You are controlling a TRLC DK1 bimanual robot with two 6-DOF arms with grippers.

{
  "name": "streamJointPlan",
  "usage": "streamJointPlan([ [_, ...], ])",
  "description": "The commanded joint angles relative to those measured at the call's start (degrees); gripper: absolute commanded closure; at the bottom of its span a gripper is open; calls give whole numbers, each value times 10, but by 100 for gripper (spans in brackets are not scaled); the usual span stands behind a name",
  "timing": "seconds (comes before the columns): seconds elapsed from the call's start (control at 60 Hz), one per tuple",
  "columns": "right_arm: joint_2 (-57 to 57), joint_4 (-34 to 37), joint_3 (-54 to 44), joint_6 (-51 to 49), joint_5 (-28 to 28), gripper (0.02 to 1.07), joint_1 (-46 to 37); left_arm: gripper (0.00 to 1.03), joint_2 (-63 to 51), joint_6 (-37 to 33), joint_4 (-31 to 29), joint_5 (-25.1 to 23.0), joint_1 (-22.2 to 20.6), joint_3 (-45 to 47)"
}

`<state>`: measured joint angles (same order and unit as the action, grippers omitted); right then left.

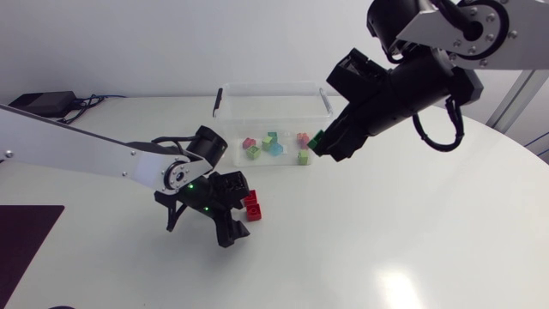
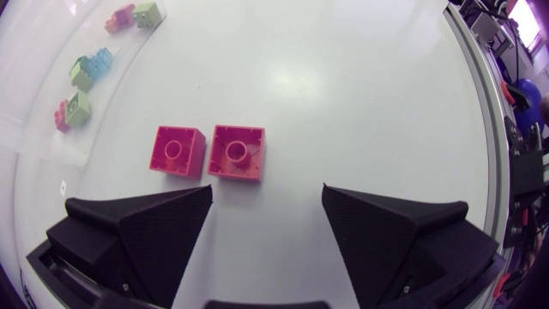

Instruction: Place the duplo bricks in the container

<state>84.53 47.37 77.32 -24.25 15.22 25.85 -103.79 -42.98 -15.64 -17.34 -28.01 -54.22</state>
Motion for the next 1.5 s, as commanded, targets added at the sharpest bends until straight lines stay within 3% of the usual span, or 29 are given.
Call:
streamJointPlan([
  [0.0, 13, -4, 20, -9, 5, 72, -3, 14, -28, -20, 3, -6, 1, -22],
  [0.717, 115, -14, 148, -2, 40, 72, -44, 15, -85, -34, 12, -18, -6, -77],
  [0.8, 143, -33, 173, 10, 43, 72, -55, 28, -84, -37, 12, -22, -11, -71],
  [0.933, 186, -43, 220, 26, 43, 72, -63, 80, -74, -38, 14, -30, -16, -56],
  [1.2, 279, -58, 320, 47, 38, 70, -69, 84, 24, -31, 17, -52, -16, 10],
  [1.283, 311, -56, 349, 51, 33, 60, -73, 84, 75, -18, 16, -52, -10, 27],
  [1.4, 340, -57, 374, 56, 27, 59, -73, 84, 133, -8, 3, -53, 4, 34],
  [1.483, 364, -55, 397, 59, 26, 51, -77, 84, 167, -7, -13, -55, 9, 33],
])
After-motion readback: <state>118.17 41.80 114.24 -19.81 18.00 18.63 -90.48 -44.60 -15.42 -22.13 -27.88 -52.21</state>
